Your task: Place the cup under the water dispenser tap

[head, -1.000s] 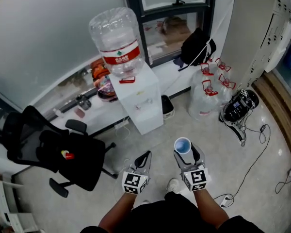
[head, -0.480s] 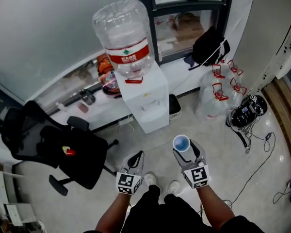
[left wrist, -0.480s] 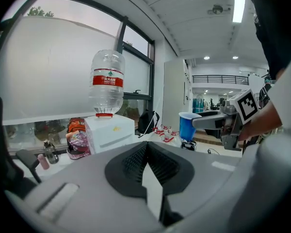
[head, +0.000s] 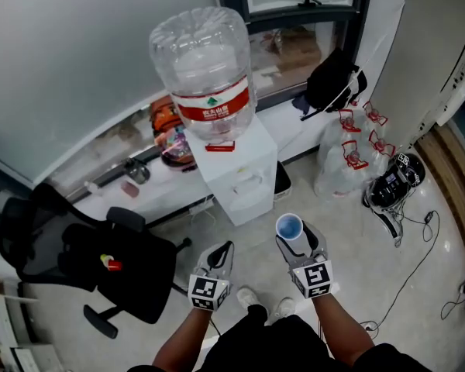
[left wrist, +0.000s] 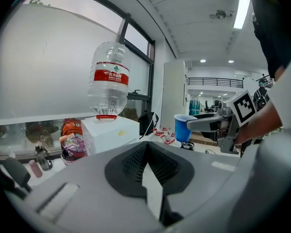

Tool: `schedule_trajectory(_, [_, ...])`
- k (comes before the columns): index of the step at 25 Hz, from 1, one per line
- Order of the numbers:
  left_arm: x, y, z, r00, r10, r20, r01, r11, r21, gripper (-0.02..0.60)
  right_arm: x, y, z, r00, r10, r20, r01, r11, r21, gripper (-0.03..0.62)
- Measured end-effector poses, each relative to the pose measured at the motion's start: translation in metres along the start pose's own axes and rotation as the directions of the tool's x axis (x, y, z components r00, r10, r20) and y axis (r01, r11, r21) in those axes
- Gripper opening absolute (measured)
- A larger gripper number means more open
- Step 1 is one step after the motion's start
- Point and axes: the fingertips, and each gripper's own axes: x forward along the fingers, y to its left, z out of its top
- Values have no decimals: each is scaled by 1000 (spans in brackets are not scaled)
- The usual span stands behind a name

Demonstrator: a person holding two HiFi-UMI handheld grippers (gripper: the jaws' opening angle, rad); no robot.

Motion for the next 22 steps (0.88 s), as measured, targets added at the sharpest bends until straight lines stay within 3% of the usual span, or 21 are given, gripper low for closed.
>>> schedule_trajectory(5, [21, 19, -8, 1000, -25, -11, 25, 1000, 8, 15, 26, -4, -8, 1000, -16, -8, 16, 1000, 10, 318])
schedule_trajectory(10, [45, 26, -22, 999, -6, -35, 5, 1000, -24, 15, 49, -14, -28, 1000, 4, -27, -3, 1000, 29, 318])
schedule_trajectory(22, [118, 34, -89, 990, 141, -25, -142, 987, -74, 15, 115, -48, -113, 991, 126, -43, -125, 991, 38, 318])
